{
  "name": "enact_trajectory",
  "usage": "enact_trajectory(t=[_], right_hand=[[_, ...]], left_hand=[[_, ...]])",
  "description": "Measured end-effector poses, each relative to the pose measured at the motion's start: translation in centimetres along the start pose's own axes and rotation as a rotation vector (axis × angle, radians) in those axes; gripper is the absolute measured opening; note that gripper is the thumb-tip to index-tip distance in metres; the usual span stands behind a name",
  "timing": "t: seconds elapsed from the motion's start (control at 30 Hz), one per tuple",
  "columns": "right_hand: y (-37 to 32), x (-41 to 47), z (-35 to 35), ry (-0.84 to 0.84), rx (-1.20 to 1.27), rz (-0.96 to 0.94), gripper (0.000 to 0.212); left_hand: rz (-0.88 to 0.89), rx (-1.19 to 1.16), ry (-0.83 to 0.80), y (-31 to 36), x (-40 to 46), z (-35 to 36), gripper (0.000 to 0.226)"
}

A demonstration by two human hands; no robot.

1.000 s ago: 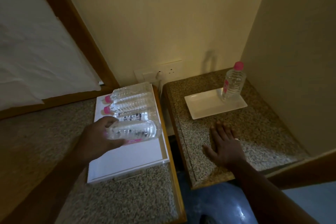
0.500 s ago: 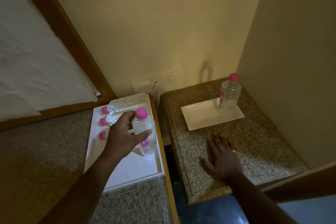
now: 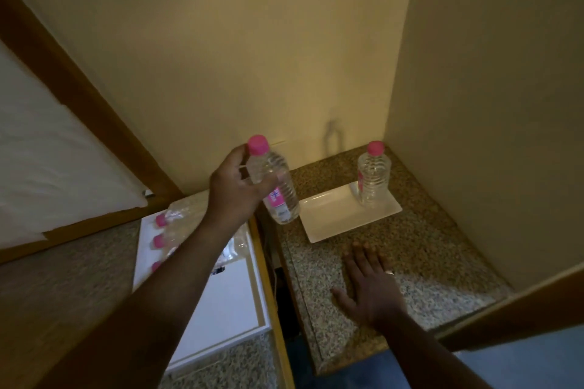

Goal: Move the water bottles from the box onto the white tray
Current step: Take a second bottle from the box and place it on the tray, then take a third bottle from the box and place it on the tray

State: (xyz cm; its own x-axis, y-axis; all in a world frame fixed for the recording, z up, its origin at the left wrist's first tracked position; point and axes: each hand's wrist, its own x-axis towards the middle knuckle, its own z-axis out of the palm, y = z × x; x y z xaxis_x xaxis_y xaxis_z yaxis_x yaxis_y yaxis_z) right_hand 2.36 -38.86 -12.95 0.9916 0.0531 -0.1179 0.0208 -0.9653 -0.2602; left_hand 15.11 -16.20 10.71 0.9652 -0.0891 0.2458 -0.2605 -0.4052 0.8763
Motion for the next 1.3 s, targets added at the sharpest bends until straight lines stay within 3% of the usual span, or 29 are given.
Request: enact_trajectory(t=[0.17, 0.47, 0.97, 1.2, 1.3], right_hand=[[0.0, 0.0, 0.3, 0.041, 0.028, -0.022, 0.091], [0.2, 0.0, 0.3, 0.119, 0.067, -0.063, 0.087], [0.1, 0.0, 0.5, 0.102, 0.042, -0.054, 0.088], [0.0, 0.1, 0.5, 0.078, 0.035, -0.046, 0.088], [0.0, 0.1, 0.5, 0.042, 0.006, -0.040, 0.090]], left_hand=[[0.071, 0.103, -0.078, -1.5, 2.6, 8.3, 0.051], [-0.030, 0.048, -0.194, -5.1, 3.2, 15.7, 0.047], [0.026, 0.015, -0.241, -5.4, 3.9, 17.2, 0.053], [0.004, 0.080, -0.314, -5.7, 2.8, 15.7, 0.075], [-0.071, 0.266, -0.309, -7.6, 0.6, 12.3, 0.091]])
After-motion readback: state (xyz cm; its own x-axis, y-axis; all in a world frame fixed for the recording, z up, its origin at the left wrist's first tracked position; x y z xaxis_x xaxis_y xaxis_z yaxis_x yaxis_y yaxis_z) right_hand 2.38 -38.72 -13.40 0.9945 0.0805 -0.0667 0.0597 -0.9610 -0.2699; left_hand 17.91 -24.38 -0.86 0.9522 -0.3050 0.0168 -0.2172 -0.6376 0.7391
